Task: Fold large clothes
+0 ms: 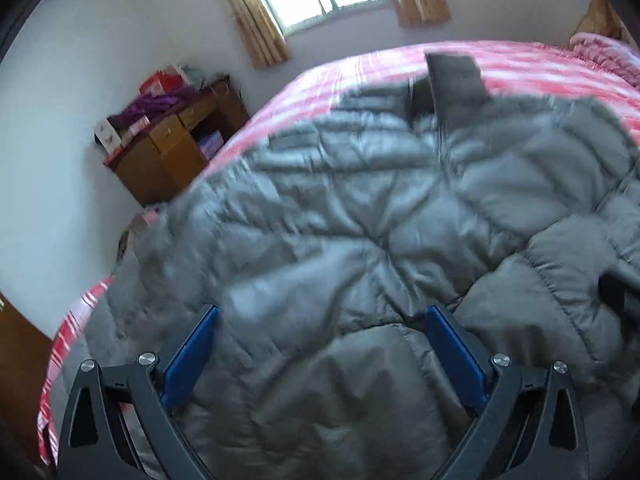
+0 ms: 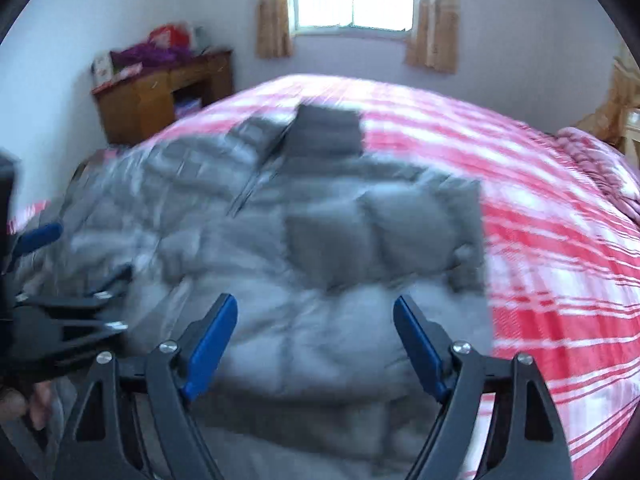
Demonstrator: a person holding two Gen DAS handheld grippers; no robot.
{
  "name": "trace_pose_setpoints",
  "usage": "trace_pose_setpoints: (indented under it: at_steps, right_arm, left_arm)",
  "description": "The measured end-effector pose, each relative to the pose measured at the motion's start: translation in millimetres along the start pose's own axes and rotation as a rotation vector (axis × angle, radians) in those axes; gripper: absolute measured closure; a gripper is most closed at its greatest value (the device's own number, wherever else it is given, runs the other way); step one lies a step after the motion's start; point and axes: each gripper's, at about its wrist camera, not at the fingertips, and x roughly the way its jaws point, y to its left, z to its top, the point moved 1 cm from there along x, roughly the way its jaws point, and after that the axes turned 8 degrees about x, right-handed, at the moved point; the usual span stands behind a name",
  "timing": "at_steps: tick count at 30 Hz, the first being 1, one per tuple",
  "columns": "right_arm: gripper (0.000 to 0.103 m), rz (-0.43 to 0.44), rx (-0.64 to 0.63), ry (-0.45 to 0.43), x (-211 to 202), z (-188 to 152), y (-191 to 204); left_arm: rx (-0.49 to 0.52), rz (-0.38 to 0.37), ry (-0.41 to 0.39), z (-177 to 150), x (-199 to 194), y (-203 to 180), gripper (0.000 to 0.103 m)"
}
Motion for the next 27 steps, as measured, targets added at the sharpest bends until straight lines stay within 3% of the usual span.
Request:
trace_pose_setpoints:
  at_steps: [3, 7, 15, 21, 22, 24, 27]
  right_arm:
    - [0.02, -0.029, -0.044, 0.057, 24, -15, 8]
    - [0.019, -0.009, -0.001, 0.11, 38, -15, 0]
    - [0.018, -0.026, -0.014, 0.113, 43, -19, 4]
    - [0.016, -0.014, -0.003, 0.121, 43, -19, 2]
    - [0.017, -0.014, -0.003, 0.124, 43, -17, 2]
    - [0.017, -0.008, 0.008, 0.11, 33, -14, -1]
    - [0.009, -0.019, 0.082, 0.002, -11, -12, -15]
  left_arm:
    - [-0.03, -0.04, 0.022, 1, 8, 2, 0.001]
    - [-0.068, -0.077, 0.037, -2, 15, 6, 0.001]
    - [-0.053, -0.051, 0.028, 0, 14, 2, 0.001]
    - [-0.02, -0.071, 0.055, 5, 10, 7, 0.001]
    - [-0.008, -0.066, 0.045, 7, 0, 13, 0.001]
    - [-0.019, -0.074, -0.046, 9, -34, 37, 0.001]
    - [-0.049, -0.047, -0.107, -8, -69, 90, 0.001]
